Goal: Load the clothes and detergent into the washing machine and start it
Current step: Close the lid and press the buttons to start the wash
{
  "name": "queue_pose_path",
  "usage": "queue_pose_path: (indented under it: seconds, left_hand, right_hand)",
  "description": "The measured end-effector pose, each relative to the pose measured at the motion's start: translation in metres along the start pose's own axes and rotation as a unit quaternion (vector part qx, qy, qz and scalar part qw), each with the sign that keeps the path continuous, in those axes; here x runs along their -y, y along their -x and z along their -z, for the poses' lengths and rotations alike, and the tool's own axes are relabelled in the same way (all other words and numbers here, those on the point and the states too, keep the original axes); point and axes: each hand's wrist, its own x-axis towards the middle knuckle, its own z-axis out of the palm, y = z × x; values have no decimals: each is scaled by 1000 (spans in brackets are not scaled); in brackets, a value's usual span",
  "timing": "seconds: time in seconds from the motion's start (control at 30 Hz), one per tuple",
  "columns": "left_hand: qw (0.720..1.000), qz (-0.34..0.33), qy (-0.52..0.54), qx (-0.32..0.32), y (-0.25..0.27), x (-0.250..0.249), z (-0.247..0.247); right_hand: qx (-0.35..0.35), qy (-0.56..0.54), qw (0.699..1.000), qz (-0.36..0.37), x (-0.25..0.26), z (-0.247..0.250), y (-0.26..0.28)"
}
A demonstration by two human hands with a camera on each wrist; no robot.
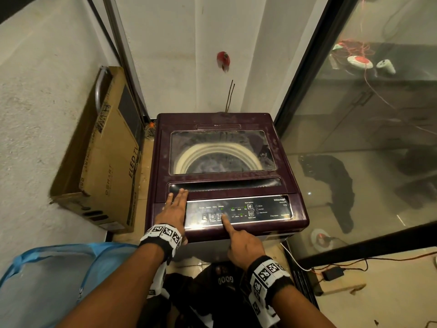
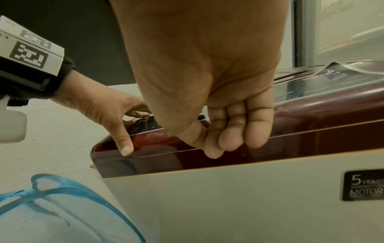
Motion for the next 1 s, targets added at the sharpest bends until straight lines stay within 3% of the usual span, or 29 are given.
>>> queue_pose_path:
  seconds: [0.53,1.0]
  left_hand:
    - [1000,4,-20,-21,2,-10,3]
    - [1000,2,-16,5,6,-10,9]
  right_hand:
    - [-12,109,994,15,-3,-2,-6]
    - [6,93,996,11,3,-12,-3]
